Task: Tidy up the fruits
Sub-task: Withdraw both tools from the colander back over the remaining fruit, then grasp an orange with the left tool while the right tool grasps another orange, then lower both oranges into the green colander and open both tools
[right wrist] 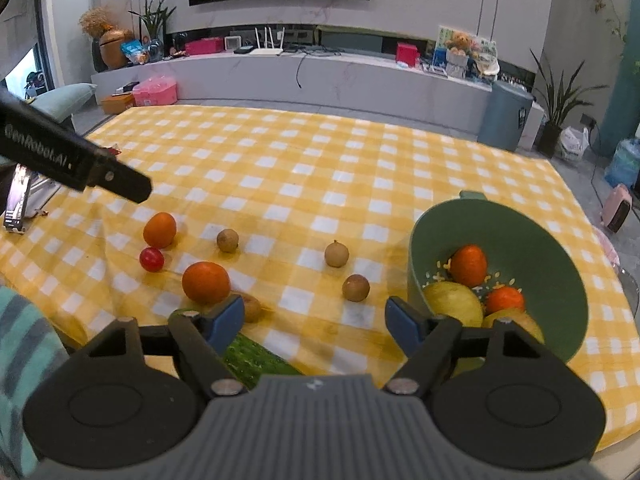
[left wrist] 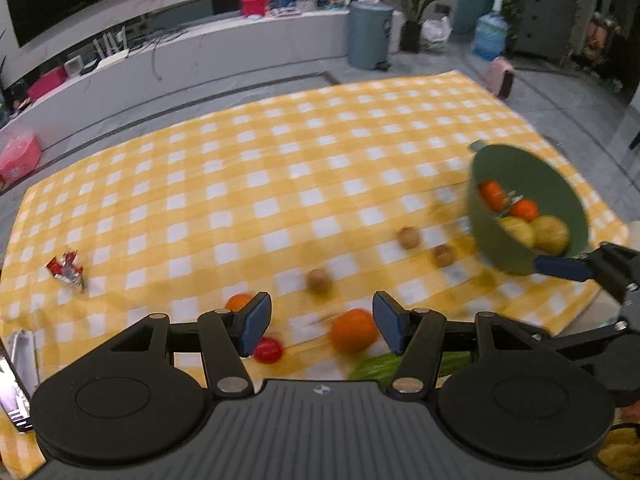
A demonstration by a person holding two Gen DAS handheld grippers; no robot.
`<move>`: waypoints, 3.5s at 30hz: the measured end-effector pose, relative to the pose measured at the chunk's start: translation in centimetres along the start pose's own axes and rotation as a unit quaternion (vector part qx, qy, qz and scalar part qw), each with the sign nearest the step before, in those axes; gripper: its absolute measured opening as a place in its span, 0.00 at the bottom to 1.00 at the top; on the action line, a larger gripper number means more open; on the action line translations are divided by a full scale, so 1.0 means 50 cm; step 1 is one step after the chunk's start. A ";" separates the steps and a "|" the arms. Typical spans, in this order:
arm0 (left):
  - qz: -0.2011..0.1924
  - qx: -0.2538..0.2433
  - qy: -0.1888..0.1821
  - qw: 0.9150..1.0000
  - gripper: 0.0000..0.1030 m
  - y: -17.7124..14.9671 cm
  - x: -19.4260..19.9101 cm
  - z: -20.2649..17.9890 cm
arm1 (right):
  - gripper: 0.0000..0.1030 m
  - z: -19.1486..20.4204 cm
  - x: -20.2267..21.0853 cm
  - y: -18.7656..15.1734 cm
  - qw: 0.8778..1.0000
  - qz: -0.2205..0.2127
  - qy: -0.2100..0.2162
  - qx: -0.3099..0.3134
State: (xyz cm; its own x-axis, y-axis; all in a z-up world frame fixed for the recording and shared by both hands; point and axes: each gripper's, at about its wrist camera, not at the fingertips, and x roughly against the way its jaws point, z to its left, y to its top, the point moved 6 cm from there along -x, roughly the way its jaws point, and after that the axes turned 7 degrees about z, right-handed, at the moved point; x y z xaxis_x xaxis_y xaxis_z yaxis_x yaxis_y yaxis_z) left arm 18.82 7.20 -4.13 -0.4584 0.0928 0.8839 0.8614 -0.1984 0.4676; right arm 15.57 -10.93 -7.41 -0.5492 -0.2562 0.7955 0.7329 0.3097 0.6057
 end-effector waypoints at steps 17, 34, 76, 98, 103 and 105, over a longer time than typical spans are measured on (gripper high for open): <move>0.057 0.037 -0.009 0.998 0.61 -0.024 -0.103 0.113 | 0.50 0.118 -0.113 0.057 0.994 0.024 0.109 -0.002; 0.079 0.062 -0.028 0.995 0.59 -0.027 -0.201 0.152 | 0.45 0.163 -0.233 0.061 0.989 0.083 0.121 -0.005; 0.016 0.079 -0.025 0.996 0.47 0.032 -0.082 0.036 | 0.41 0.080 -0.076 0.076 0.993 0.010 0.117 -0.032; -0.011 -0.039 -0.100 0.994 0.47 0.063 0.003 -0.280 | 0.41 -0.159 0.113 -0.021 0.992 -0.064 0.049 -0.099; -0.005 -0.067 -0.120 0.990 0.47 0.075 -0.011 -0.347 | 0.41 -0.238 0.132 -0.054 0.991 -0.065 0.015 -0.115; -0.002 -0.073 -0.132 0.989 0.47 0.083 -0.019 -0.368 | 0.41 -0.272 0.132 -0.061 0.990 -0.064 0.001 -0.126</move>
State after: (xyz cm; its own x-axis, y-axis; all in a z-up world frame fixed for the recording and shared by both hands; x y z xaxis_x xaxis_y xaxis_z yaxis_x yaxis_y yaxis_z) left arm 18.81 -11.68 -3.23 -0.3717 0.3405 0.8637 0.8105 -0.3346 0.4807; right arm 15.14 -26.01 -4.24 -0.6428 -0.2811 0.7126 0.7347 0.0373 0.6774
